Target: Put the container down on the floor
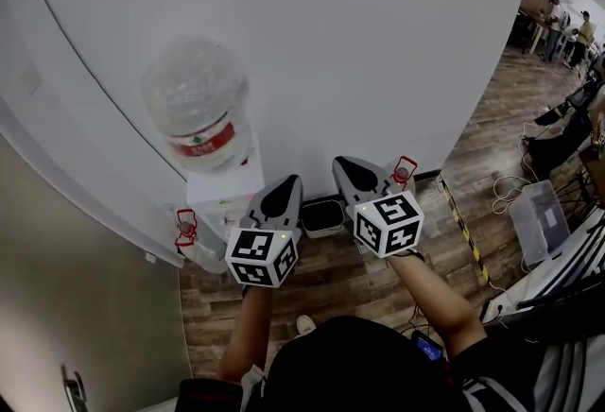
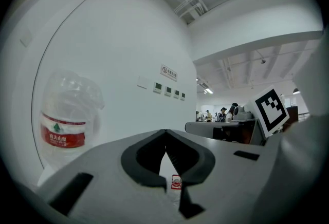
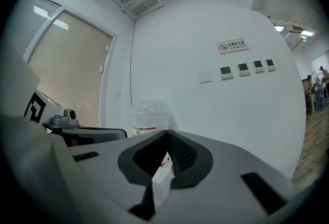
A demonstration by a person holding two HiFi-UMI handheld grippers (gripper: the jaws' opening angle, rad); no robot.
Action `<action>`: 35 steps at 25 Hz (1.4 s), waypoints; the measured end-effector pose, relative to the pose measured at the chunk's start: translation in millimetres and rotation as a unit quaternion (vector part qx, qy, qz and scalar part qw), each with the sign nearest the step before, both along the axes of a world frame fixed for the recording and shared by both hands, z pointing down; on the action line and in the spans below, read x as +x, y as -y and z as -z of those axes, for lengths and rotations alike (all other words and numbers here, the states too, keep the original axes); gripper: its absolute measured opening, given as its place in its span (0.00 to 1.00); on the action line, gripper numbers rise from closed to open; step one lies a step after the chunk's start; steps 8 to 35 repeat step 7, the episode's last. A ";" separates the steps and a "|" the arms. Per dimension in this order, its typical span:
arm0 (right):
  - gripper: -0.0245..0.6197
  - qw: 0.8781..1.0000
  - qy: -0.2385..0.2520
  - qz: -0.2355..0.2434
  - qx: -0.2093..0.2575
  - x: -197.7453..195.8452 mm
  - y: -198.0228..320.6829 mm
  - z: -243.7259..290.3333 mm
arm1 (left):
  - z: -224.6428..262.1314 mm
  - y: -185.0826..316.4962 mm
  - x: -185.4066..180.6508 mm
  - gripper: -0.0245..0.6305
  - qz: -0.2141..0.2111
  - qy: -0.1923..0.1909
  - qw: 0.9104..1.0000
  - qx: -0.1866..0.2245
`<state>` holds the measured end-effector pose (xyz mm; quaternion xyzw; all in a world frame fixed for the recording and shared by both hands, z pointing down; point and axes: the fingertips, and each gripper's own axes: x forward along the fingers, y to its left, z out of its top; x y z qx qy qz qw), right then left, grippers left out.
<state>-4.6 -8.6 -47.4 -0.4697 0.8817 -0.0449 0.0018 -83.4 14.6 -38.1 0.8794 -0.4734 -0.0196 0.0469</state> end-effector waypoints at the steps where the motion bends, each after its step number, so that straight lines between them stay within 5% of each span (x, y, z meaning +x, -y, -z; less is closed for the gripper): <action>1: 0.09 1.000 0.000 0.000 0.000 1.5 -0.6 0.9 | 1.7 -0.3 1.3 0.06 0.000 -0.001 1.000 0.001; 35: 0.09 1.000 -0.004 -0.003 0.008 12.0 -4.5 3.1 | 7.5 -2.5 11.5 0.06 0.000 0.005 1.000 0.009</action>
